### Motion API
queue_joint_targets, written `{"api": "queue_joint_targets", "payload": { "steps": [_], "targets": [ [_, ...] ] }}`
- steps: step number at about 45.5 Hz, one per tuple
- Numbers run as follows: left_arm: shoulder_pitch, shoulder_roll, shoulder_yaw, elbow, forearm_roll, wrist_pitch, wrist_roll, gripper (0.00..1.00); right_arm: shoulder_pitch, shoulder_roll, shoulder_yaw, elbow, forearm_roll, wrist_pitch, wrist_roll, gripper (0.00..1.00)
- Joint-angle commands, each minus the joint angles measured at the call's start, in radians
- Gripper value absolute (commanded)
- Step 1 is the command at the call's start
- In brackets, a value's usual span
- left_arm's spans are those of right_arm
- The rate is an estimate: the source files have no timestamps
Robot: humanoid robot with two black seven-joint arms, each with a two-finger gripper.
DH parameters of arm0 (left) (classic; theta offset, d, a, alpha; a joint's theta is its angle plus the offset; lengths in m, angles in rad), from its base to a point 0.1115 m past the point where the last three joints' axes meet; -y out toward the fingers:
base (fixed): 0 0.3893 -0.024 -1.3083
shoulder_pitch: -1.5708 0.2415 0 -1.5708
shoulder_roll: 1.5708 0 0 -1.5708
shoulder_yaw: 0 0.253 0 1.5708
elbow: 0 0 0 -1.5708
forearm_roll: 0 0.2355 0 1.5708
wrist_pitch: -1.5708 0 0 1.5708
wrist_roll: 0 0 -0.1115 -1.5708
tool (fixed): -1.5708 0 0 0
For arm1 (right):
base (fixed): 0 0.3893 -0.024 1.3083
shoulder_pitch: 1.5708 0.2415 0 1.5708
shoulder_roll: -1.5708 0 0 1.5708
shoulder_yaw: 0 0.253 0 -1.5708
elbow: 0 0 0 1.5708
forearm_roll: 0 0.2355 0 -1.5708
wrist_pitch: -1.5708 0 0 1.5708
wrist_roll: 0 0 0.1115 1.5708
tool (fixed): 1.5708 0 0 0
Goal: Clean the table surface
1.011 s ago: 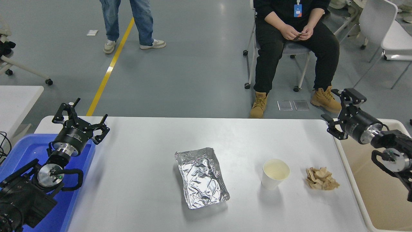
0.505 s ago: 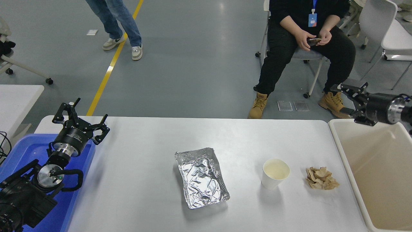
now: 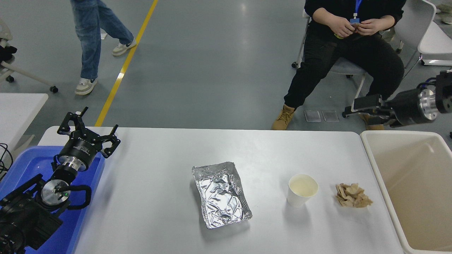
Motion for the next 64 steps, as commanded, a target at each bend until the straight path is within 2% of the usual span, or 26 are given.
{"api": "queue_joint_targets", "payload": {
  "steps": [1, 15, 25, 34, 64],
  "targets": [
    [0.0, 0.0, 0.0, 0.0, 0.0, 0.0, 0.0, 1.0, 0.072, 0.08, -0.056, 0.085, -0.163, 0.005, 0.034, 0.98],
    [0.0, 0.0, 0.0, 0.0, 0.0, 0.0, 0.0, 1.0, 0.071, 0.267, -0.125, 0.088, -0.237, -0.007, 0.032, 0.97],
    [0.0, 0.0, 0.0, 0.0, 0.0, 0.0, 0.0, 1.0, 0.051, 0.33, -0.207, 0.077, -0.263, -0.067, 0.029, 0.96],
    [0.0, 0.0, 0.0, -0.001, 0.0, 0.0, 0.001, 1.0, 0.011, 0.398, -0.292, 0.028, -0.28, -0.156, 0.028, 0.89],
    [0.001, 0.0, 0.0, 0.0, 0.0, 0.0, 0.0, 1.0, -0.135, 0.388, -0.306, -0.019, -0.309, -0.232, 0.028, 0.82]
  ]
}}
